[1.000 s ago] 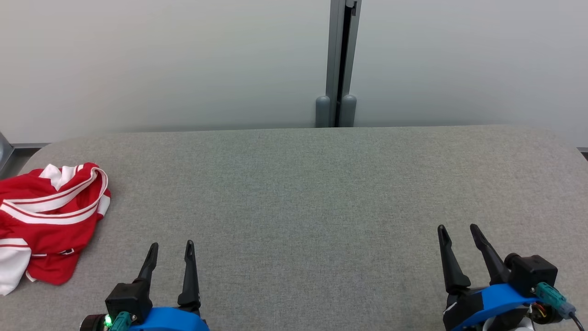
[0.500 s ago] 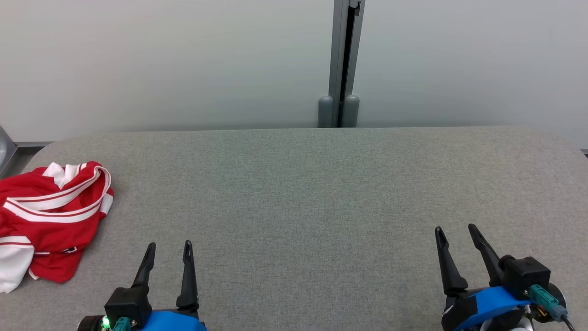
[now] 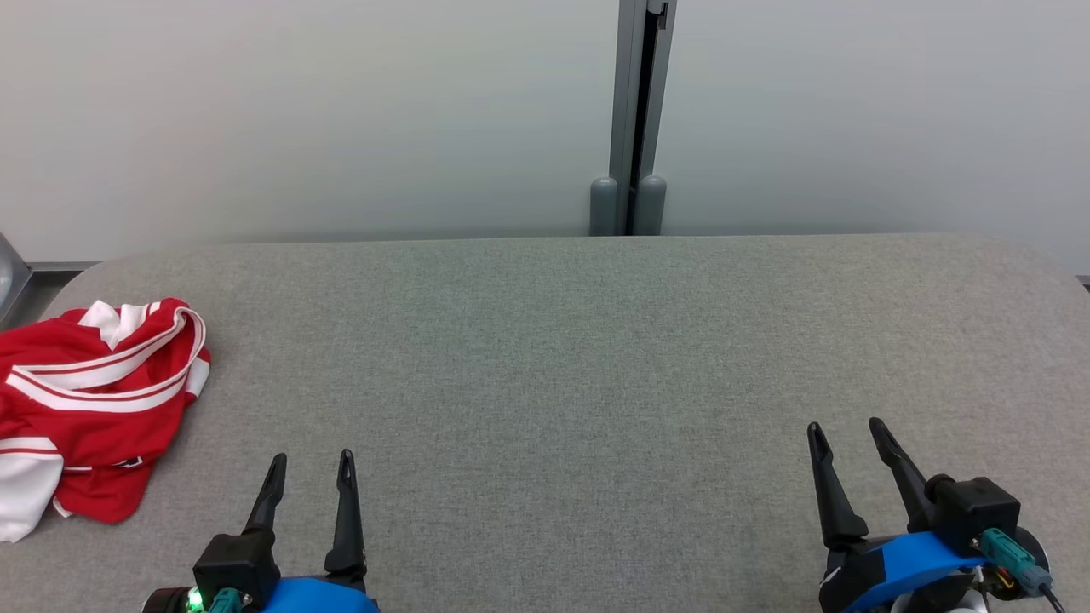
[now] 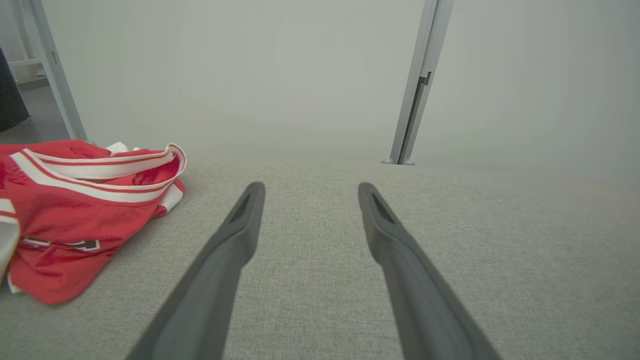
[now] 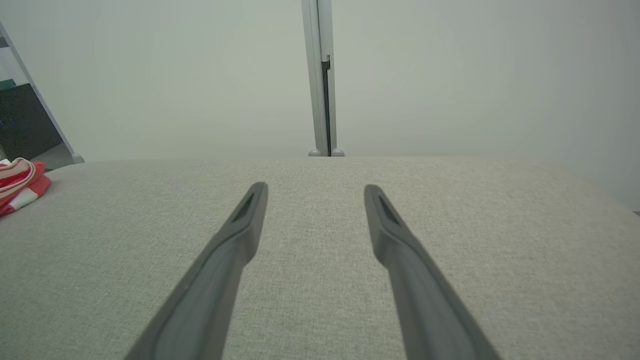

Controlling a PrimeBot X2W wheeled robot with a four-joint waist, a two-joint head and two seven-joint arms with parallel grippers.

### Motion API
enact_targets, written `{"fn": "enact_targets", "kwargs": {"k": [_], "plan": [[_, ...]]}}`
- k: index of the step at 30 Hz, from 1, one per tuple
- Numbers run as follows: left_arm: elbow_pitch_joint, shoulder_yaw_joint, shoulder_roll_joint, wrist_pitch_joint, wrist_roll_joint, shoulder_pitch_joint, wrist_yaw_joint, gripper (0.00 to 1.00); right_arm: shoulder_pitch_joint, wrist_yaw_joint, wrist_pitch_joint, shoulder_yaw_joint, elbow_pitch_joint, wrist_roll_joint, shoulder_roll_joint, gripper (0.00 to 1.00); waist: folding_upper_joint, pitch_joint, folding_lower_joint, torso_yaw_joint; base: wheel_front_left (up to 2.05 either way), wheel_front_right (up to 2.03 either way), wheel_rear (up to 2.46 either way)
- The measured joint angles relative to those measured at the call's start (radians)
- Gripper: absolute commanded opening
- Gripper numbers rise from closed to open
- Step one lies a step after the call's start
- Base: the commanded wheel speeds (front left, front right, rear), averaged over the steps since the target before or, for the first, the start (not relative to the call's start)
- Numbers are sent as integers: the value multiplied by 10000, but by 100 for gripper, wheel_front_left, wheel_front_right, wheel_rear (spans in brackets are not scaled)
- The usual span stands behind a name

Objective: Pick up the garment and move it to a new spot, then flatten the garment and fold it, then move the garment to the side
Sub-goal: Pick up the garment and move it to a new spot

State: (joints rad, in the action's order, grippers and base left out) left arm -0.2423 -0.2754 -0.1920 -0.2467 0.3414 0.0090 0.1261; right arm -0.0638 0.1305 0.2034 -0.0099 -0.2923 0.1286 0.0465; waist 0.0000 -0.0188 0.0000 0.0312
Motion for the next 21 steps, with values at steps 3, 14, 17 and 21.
{"fn": "enact_targets", "kwargs": {"k": [3, 14, 17, 21], "plan": [[-2, -23, -15, 2, 0, -3, 48, 100, -8, 0, 4, -17, -13, 0, 0, 100, 0, 9, 1, 34, 0, 0, 0], [186, -211, -171, 90, -217, -60, 291, 100, 26, 0, 50, -105, -23, -2, 8, 100, 0, -157, -1, 1169, 0, 0, 0], [251, -203, -251, 140, -247, -62, 324, 100, 34, 0, 82, -104, -38, 0, 6, 100, 0, -240, -2, 1718, 0, 0, 0], [320, -184, -336, 222, -238, -30, 376, 100, 56, 0, 98, -79, -63, 44, 12, 100, 0, -302, 0, 2470, 0, 0, 0]]}}
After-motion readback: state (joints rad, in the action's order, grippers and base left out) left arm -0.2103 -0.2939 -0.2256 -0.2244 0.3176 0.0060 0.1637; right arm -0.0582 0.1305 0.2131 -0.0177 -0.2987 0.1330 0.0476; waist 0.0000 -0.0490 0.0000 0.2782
